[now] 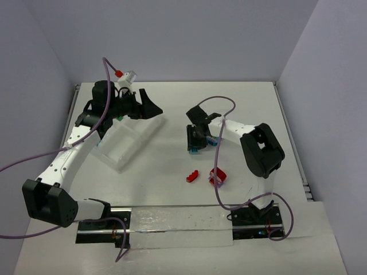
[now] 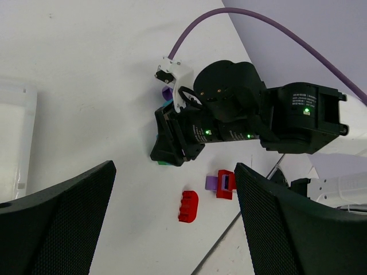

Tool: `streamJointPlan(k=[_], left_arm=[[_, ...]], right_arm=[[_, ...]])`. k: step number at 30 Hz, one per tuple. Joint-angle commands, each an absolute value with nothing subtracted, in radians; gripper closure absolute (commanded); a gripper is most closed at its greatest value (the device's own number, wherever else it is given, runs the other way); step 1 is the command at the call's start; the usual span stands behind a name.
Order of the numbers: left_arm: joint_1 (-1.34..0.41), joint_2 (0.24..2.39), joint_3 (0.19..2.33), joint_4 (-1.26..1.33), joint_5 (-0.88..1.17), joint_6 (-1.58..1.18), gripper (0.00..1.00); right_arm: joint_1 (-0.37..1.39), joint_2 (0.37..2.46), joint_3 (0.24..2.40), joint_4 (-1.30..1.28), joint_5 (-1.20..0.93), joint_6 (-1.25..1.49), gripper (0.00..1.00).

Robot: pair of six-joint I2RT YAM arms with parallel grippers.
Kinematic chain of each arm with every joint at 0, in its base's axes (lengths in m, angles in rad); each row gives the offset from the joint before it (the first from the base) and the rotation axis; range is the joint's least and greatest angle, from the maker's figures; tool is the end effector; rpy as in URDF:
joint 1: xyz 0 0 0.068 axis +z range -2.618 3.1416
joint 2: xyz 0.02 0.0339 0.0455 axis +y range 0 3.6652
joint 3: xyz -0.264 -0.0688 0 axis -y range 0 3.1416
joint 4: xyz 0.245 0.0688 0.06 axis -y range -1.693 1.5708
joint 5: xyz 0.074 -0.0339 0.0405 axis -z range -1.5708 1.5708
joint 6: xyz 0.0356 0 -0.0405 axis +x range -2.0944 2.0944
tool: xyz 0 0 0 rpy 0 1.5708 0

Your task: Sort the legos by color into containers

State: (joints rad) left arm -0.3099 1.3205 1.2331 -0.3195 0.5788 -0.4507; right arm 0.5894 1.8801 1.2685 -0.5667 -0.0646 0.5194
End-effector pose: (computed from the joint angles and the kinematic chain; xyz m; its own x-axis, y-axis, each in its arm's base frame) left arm 0.2790 -0.1098 0.3666 -0.6589 -0.1719 -0.7323 0.4963 0.6323 -0.5949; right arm 0.3124 0.2116 0.1722 -0.9523 -0.0409 -0.3024 -0.1181 0.9631 0.2416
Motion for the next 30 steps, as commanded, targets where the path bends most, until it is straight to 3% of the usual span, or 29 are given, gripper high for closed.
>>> streamJointPlan(k=[1,6,11,22,30], left_arm=[[-0.309,1.31,1.249,-0.31,0.582,-0.449,0.08],[-0.309,1.324,1.253,-0.306,0.605,-0.451,0.08],[-0.31,1.339,1.259,-0.312,0.619,-0.451,0.08],[-0.31,1.336,1.252,-0.307,0.617,-0.452,0.08],[-0.31,1.33,1.247,-0.296,0.623,-0.459,0.07]], right_arm=[[0.598,1.913,1.307,-0.559,0.029,0.552,0.59],[0.598,1.92,1.31,-0.554,0.041,0.551,0.36],[0.598,1.893,1.303,-0.558,0.061,0.543,0.26],[0.6,1.774,1.281,-0.596,0.108,0.517,0.27],[0.602,1.823,1.374,-0.662,0.066,0.426,0.29]])
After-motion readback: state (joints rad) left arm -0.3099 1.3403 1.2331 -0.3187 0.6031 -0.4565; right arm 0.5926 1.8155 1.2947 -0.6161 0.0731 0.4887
